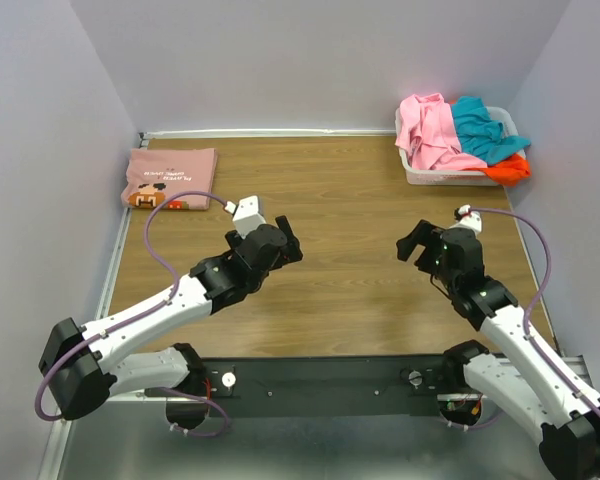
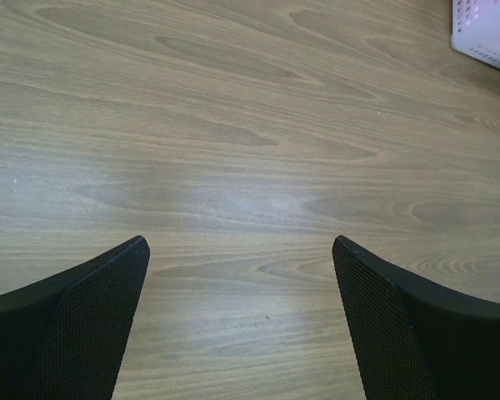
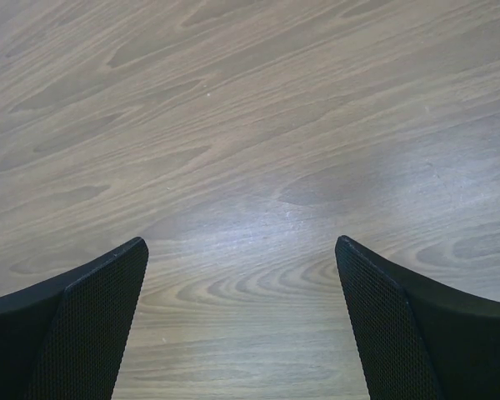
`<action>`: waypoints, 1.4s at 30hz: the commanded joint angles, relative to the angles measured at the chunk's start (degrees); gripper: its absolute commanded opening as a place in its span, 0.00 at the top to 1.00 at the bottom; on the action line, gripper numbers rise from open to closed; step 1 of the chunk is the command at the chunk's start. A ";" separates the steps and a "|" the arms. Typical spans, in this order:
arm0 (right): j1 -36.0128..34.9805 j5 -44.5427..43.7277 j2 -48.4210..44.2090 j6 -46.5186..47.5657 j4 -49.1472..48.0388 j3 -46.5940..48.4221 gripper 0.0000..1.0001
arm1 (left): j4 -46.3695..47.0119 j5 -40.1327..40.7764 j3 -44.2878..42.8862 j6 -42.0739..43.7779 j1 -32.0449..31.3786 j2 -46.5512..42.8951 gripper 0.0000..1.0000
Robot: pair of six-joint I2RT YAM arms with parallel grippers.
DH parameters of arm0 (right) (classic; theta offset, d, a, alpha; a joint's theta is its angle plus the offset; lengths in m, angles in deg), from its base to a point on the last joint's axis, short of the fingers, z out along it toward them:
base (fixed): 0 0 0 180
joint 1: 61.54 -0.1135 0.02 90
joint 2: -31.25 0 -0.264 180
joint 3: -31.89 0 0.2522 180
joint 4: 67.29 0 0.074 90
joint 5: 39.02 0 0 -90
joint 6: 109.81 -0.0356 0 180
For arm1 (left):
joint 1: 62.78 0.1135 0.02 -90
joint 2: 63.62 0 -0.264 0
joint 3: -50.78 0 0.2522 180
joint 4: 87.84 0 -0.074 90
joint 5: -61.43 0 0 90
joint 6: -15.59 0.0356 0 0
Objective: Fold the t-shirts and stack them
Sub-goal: Grab the tshirt from the pile
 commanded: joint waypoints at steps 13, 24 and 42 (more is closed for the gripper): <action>1.98 -15.29 31.85 2.77 0.30 30.29 0.00 | 4.25 -5.40 3.21 6.93 9.23 -3.76 0.02; 13.93 -5.10 68.42 9.45 0.30 68.26 0.00 | 6.71 -8.76 5.85 8.25 15.12 -3.77 0.02; 22.38 9.14 107.57 7.44 -0.14 112.93 0.15 | 8.56 -12.62 3.13 8.26 17.23 3.09 0.02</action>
